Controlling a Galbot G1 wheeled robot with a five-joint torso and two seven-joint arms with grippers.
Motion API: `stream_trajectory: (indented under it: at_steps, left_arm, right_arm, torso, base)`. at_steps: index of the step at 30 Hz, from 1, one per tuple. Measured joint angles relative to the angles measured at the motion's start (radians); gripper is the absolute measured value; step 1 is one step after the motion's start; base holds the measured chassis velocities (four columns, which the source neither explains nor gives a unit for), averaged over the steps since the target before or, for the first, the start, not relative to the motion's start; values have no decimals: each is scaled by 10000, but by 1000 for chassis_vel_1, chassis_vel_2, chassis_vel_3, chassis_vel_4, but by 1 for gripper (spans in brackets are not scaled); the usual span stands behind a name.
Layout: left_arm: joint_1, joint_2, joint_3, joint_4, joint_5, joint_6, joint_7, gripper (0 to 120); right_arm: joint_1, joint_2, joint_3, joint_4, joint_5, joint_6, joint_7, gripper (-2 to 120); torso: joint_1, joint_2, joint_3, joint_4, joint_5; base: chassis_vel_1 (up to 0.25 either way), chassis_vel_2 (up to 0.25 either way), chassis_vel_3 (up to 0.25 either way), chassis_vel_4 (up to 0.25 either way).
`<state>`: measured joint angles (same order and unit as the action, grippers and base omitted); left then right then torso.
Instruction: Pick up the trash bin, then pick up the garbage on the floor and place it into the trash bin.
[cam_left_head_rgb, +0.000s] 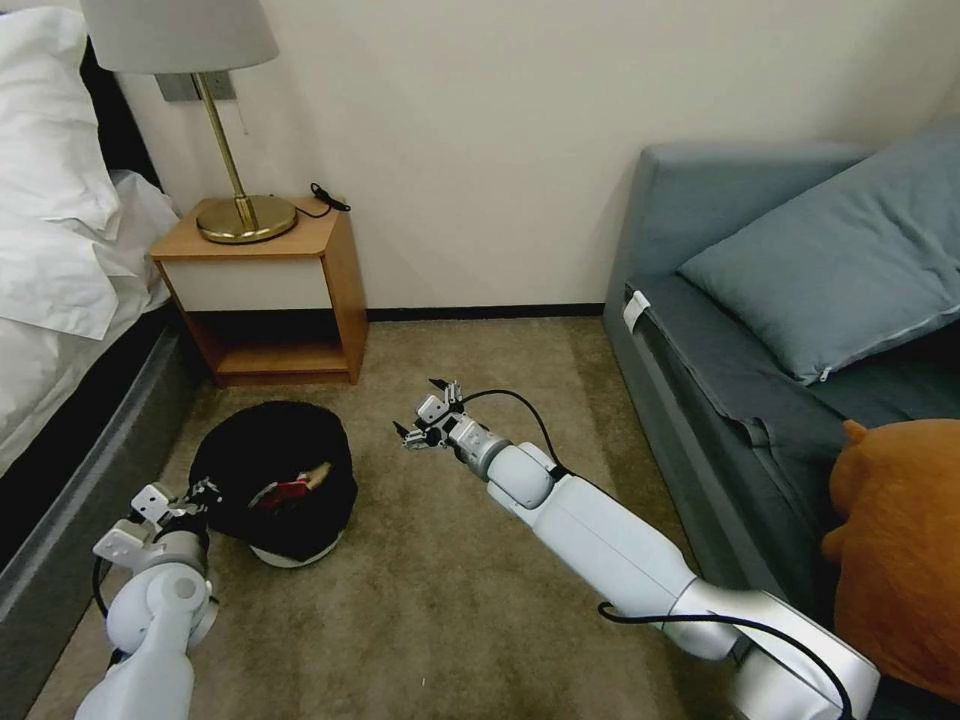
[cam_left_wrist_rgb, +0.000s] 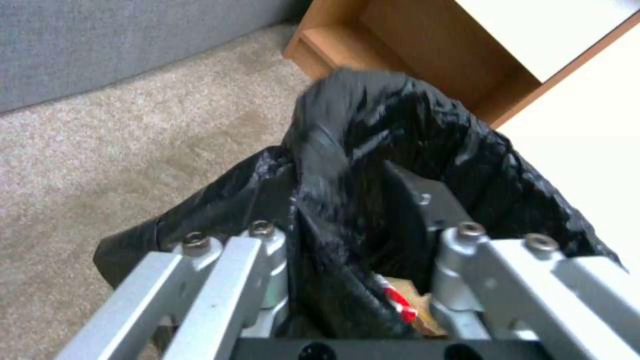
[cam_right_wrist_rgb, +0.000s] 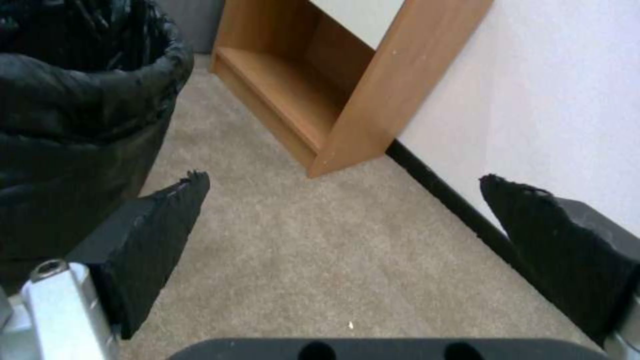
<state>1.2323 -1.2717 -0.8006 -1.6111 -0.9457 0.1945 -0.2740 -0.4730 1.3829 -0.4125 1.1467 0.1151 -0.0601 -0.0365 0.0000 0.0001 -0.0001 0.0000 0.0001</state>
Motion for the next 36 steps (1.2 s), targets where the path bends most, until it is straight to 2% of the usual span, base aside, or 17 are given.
stream_trajectory:
  at_steps: [2,3,4,5,7,8,12,16,17,18,22,24,25,27,28,30,36]
  left_arm:
    - [0,22,-6,0,12,11,-11,48]
    - [0,22,-6,0,12,11,-11,48]
    - [2,48,-14,0,46,12,-11,55]
    - [2,48,-14,0,46,12,-11,55]
    - [17,103,-29,5,205,8,75,67]
    - [17,103,-29,5,205,8,75,67]
    - [174,282,-30,-64,1108,-123,755,84]
    - [198,299,-29,-106,1347,-151,880,88]
    - [214,312,-30,-133,1537,-177,974,96]
    - [230,321,-30,-159,1691,-196,1059,98]
    - [269,330,-30,-223,2149,-242,1266,100]
    - [323,331,-33,-310,2931,-330,1512,100]
    - [323,331,-33,-310,2931,-330,1512,100]
    - [401,331,-47,-489,3894,-444,1784,99]
    - [401,331,-47,-489,3894,-444,1784,99]
    - [453,372,-98,-934,4628,-463,2029,99]
    - [550,423,-60,-1555,5374,-464,2248,98]
  right_arm:
    - [-10,2,-13,-4,0,-2,-6,100]
    - [-10,2,-13,-4,0,-2,-6,100]
    - [-26,7,-14,-6,0,-6,-7,100]
    - [-26,7,-14,-6,0,-6,-7,100]
    - [-63,17,8,-8,19,-24,-9,100]
    - [-63,17,8,-8,19,-24,-9,100]
    - [-145,84,163,-38,160,-67,-10,100]
    - [-164,106,206,-44,195,-82,-10,100]
    - [-185,132,256,-53,237,-94,-10,100]
    - [-199,147,296,-57,273,-102,-10,100]
    - [-250,197,435,-58,409,-141,-10,100]
    - [-331,253,678,-55,625,-202,-8,100]
    - [-331,253,678,-55,625,-202,-8,100]
    - [-450,284,994,-1,828,-251,18,100]
    - [-450,284,994,-1,828,-251,18,100]
    - [-740,337,1578,207,1091,-380,121,100]
    - [-1530,516,2709,957,1293,-666,599,100]
  torso:
    - [0,0,0,0,-1]
    - [0,0,0,0,-1]
    - [0,0,0,0,0]
    - [0,0,0,0,0]
    - [0,0,0,0,-2]
    - [0,0,0,0,-2]
    - [-1,0,1,0,-2]
    - [0,0,1,0,-2]
    - [0,0,1,0,-1]
    - [0,0,1,0,-1]
    - [0,0,1,-1,-2]
    - [0,0,1,0,-2]
    - [0,0,1,0,-2]
    - [0,0,1,0,-2]
    - [0,0,1,0,-2]
    - [0,0,1,-1,-1]
    - [0,0,1,1,0]
  base:
    - [0,0,0,0]
    - [0,0,0,0]
    - [0,0,0,0]
    - [0,0,0,0]
    - [0,0,0,0]
    - [0,0,0,0]
    - [0,0,0,0]
    - [0,0,0,0]
    - [0,0,0,0]
    - [0,0,0,0]
    - [0,0,0,0]
    - [0,0,0,0]
    - [0,0,0,0]
    - [0,0,0,0]
    - [0,0,0,0]
    - [0,0,0,0]
    - [0,0,0,0]
